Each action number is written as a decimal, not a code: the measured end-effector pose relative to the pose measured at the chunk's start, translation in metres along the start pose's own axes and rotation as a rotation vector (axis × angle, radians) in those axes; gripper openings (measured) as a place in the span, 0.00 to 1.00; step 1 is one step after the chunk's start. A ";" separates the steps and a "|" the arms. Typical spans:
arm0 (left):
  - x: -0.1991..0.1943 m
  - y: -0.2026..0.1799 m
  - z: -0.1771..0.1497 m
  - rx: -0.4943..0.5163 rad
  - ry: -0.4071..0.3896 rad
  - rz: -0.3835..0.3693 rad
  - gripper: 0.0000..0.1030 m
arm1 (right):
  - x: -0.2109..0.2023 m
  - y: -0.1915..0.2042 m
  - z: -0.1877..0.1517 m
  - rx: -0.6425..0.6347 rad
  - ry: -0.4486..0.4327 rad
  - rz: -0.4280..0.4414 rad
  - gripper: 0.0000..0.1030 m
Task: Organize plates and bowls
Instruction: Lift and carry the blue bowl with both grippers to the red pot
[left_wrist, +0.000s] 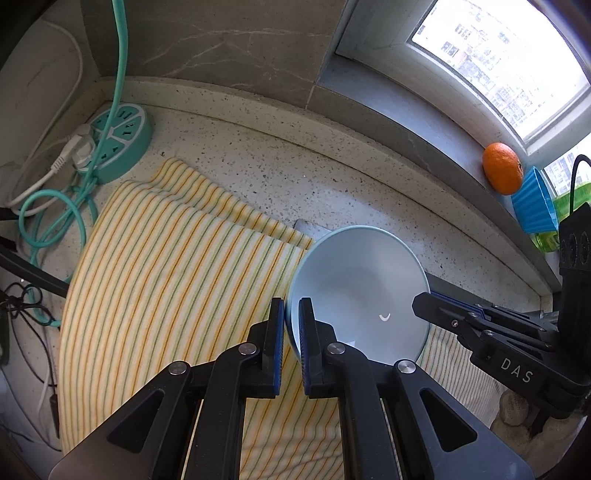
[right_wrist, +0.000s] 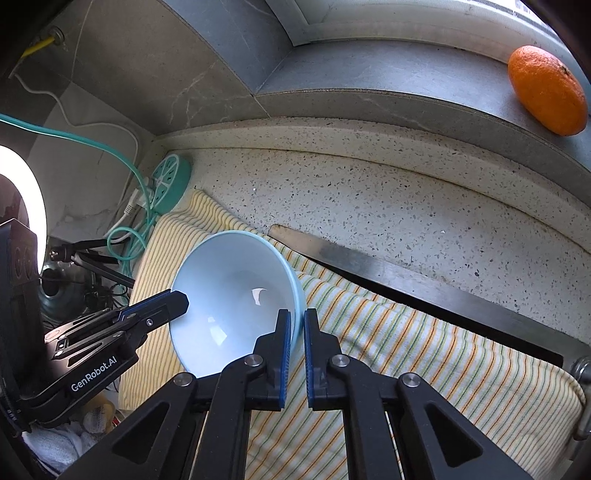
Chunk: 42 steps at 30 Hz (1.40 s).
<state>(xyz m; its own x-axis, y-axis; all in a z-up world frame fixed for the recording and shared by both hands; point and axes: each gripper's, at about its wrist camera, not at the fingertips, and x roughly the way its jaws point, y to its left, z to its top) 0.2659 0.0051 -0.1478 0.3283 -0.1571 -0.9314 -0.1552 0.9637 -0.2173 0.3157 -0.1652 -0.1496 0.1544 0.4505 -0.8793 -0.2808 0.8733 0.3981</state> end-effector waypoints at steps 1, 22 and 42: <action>-0.001 0.000 -0.001 -0.002 -0.001 -0.002 0.06 | -0.001 0.000 0.000 -0.001 0.000 -0.003 0.06; -0.066 -0.004 -0.028 0.003 -0.078 -0.038 0.06 | -0.060 0.033 -0.026 -0.049 -0.056 -0.012 0.06; -0.134 0.032 -0.104 -0.035 -0.152 -0.060 0.06 | -0.093 0.095 -0.102 -0.118 -0.072 0.024 0.06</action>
<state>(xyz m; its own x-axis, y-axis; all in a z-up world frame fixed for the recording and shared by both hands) 0.1204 0.0351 -0.0605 0.4750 -0.1772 -0.8619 -0.1624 0.9451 -0.2837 0.1784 -0.1431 -0.0565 0.2125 0.4871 -0.8471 -0.3939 0.8360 0.3820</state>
